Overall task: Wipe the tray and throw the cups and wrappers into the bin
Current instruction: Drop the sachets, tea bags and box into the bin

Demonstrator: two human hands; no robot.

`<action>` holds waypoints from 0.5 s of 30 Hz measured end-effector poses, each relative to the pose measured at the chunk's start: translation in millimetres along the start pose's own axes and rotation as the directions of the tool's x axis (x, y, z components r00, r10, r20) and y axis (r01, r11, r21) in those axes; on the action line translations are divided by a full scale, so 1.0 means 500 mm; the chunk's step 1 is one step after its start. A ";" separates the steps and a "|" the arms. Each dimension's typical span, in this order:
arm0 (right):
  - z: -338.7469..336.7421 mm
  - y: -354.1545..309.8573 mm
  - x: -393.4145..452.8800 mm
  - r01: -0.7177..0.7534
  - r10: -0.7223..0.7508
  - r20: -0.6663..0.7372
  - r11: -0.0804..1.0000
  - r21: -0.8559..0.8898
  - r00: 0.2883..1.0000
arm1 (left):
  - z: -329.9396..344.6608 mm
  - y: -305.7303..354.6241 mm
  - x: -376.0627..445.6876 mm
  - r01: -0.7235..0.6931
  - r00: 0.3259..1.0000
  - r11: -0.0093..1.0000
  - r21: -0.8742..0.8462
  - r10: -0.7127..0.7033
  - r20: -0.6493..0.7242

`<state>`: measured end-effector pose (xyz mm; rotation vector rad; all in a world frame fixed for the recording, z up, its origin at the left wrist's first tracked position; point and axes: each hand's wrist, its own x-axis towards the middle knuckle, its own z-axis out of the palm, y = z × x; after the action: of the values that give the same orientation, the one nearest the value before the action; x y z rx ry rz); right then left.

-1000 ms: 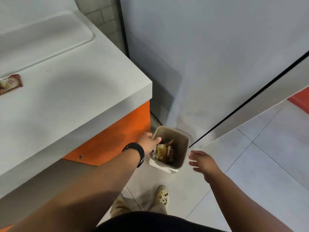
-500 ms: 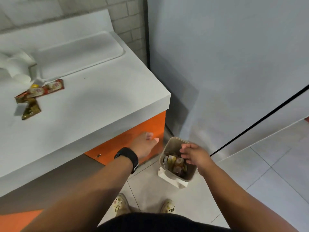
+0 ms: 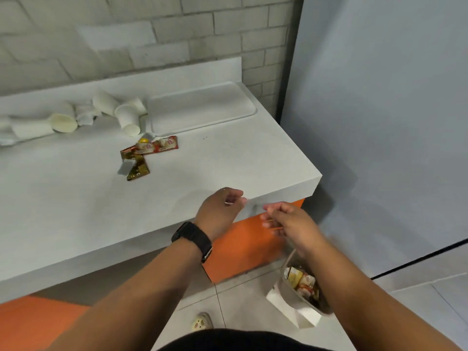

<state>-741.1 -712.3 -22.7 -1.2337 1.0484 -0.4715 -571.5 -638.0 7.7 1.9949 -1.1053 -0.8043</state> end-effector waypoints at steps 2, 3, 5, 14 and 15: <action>0.048 -0.028 0.011 0.024 -0.023 0.029 0.999 -0.025 0.999 | -0.055 -0.021 0.004 0.004 0.999 1.000 -0.014 -0.005 -0.050; 0.067 -0.038 0.019 0.035 -0.034 0.038 0.999 -0.028 0.999 | -0.079 -0.031 0.006 0.008 0.997 1.000 -0.022 -0.010 -0.075; 0.109 -0.064 0.029 0.043 -0.041 0.060 0.998 -0.038 0.997 | -0.125 -0.054 0.014 0.017 0.993 0.999 -0.030 -0.021 -0.120; 0.263 -0.134 0.095 0.030 -0.031 0.138 0.999 0.013 0.990 | -0.316 -0.192 0.108 0.158 0.924 0.976 0.150 -0.093 -0.372; 0.278 -0.140 0.102 0.027 -0.028 0.139 1.000 0.010 0.990 | -0.333 -0.208 0.119 0.202 0.913 0.954 0.222 -0.101 -0.396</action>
<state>-583.0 -700.5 17.8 -1.2565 0.9112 -0.4048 -369.2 -603.9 5.3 2.3548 -0.8644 -0.3291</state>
